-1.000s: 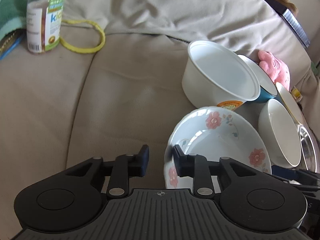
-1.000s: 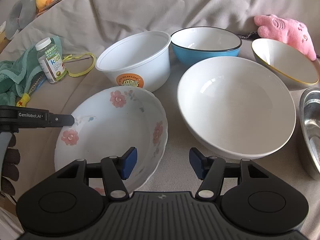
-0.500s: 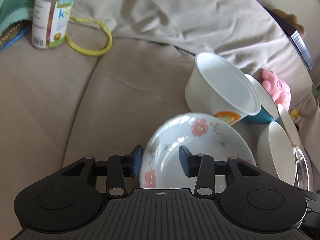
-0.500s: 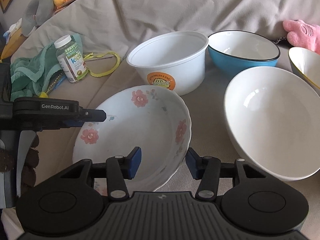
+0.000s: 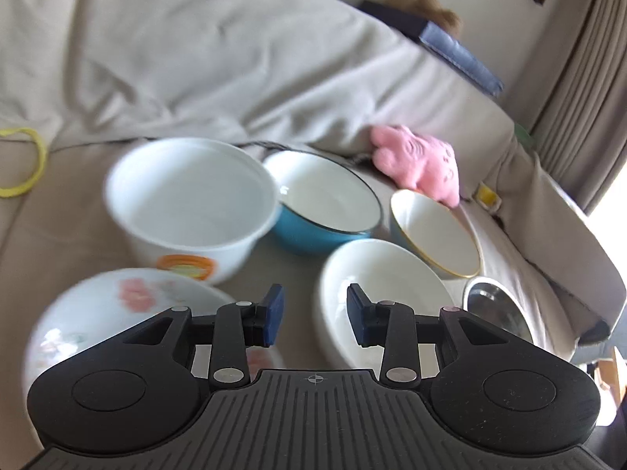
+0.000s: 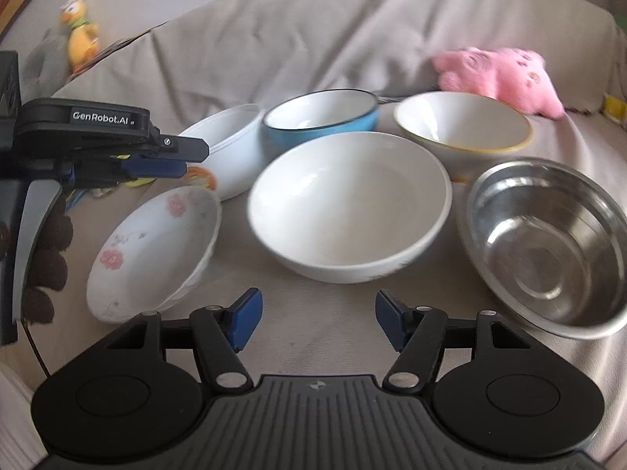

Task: Organize plates and bowls
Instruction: 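Move both grippers over the flowered plate toward the large white bowl, then grasp the rim of the large white bowl with both grippers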

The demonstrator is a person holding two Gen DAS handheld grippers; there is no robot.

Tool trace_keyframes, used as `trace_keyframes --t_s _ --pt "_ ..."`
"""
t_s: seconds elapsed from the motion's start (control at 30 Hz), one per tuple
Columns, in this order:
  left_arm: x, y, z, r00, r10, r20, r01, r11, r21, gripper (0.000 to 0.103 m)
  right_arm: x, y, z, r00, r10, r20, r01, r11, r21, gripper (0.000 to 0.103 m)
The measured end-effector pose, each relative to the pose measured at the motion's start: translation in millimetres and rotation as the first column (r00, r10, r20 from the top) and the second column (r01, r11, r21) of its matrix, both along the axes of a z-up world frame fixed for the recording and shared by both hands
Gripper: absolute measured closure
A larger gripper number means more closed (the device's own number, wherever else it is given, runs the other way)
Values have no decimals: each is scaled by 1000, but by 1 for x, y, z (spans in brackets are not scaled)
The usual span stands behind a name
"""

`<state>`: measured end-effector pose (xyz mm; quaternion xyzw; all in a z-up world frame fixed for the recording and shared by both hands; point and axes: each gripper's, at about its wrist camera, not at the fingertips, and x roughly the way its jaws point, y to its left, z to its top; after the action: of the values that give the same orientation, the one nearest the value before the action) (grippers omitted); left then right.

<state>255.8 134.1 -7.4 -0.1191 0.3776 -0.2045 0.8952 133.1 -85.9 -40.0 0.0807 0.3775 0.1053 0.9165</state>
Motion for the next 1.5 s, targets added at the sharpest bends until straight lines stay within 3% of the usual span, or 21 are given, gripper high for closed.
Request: trace_keyframes --t_s 0.1,0.27,0.43,0.57,0.73,0.8,0.97,1.23,1.37,1.5 --pt "21 -31 -9 1000 6 -11 -5 996 88 65 5 -31 -8 994 -101 -45 103 993 49 38" --pt "46 -59 -25 999 6 -44 1 988 155 65 16 -59 -19 987 -147 -58 154 977 147 40" --pt "59 -73 -37 998 19 -60 -7 980 196 64 23 -47 -22 994 -99 -56 106 982 158 41" --pt "63 -84 -47 995 15 -95 6 976 217 61 17 -43 -23 997 -32 -69 47 971 236 41" --pt "58 -89 -47 993 12 -114 18 965 261 61 16 -52 -24 995 -85 -56 96 967 235 39" --pt "54 -88 -45 992 16 -123 17 964 266 61 21 -60 -23 994 -94 -59 107 953 282 41" --pt "34 -88 -42 989 22 -147 22 958 286 62 29 -65 -13 991 -129 -35 134 947 291 41" --pt "5 -80 -42 979 94 -183 -50 971 233 66 41 -62 -10 995 -64 -77 82 963 255 41" --pt "0 -82 -46 973 161 -166 -113 957 266 79 38 -60 -12 997 -22 -80 39 974 224 41" --pt "0 -88 -44 967 201 -158 -148 944 297 79 37 -57 -7 997 -6 -74 19 983 184 41"
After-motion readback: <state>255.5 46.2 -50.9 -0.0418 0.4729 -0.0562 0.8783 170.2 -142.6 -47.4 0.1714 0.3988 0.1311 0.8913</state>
